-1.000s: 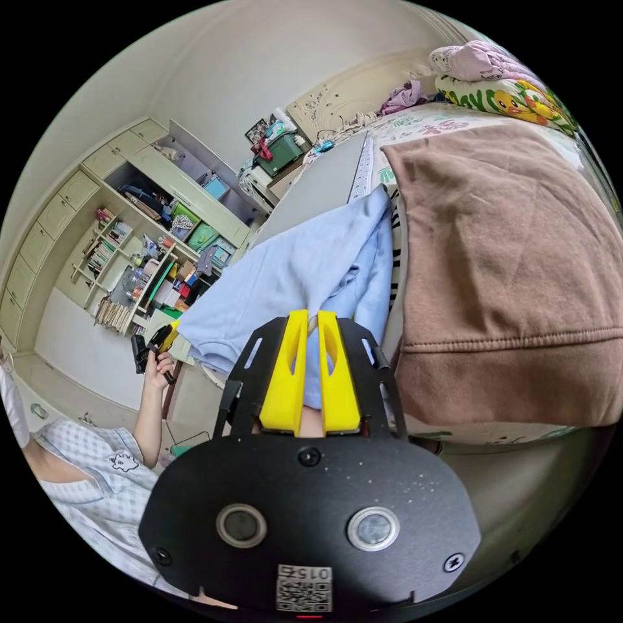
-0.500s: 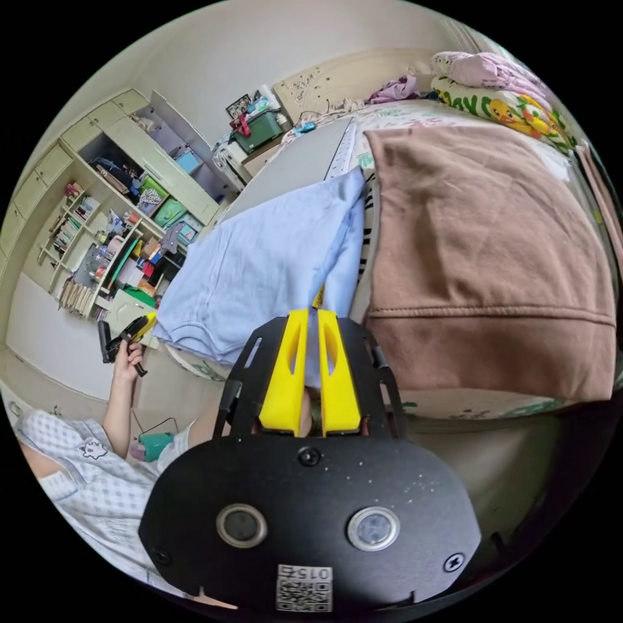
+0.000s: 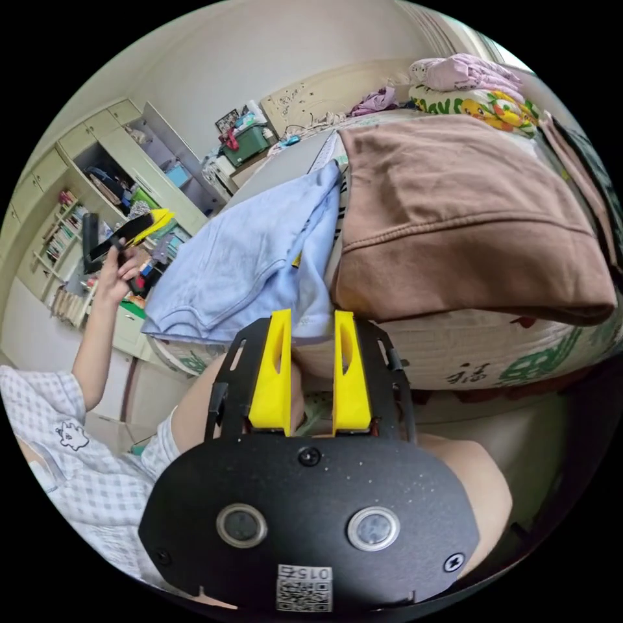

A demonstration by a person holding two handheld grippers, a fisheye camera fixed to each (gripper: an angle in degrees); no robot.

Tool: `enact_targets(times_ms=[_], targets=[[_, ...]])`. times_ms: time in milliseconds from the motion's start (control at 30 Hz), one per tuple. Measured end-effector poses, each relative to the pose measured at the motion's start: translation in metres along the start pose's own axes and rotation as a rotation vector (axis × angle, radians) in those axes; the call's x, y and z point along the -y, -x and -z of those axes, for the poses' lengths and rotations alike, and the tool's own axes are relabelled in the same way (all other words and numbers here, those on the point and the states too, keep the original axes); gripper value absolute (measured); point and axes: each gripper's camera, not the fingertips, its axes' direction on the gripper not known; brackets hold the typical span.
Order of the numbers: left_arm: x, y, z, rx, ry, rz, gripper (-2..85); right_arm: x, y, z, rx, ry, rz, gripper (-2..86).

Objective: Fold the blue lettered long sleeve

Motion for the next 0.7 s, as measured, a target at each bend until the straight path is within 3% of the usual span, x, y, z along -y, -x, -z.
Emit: enact_targets(times_ms=[167,300,400,600,700], targets=[[0.097,-0.047,-0.119,-0.154,0.15,-0.107,11.1,-0.015,-0.058,-0.004,0.178,-0.035,-0.074,7.3],[0.156,-0.077,-0.223,-0.099,0.316,-0.145,13.3,-0.028,-0.086,0.004,0.221,-0.062,-0.057,3.3],[0.179,-0.076,-0.284,-0.087,0.402,-0.033,13.3,-0.037,-0.099,0.005,0.205,-0.065,-0.04,2.3],[0.19,-0.063,-0.342,0.054,0.549,0.03,6.4,-0.064,-0.147,0.009,0.267,-0.089,-0.065,1.1],[0.19,-0.054,-0.329,0.027,0.509,0.011,3.5,-0.084,-0.164,0.014,0.247,-0.121,-0.037,0.7]])
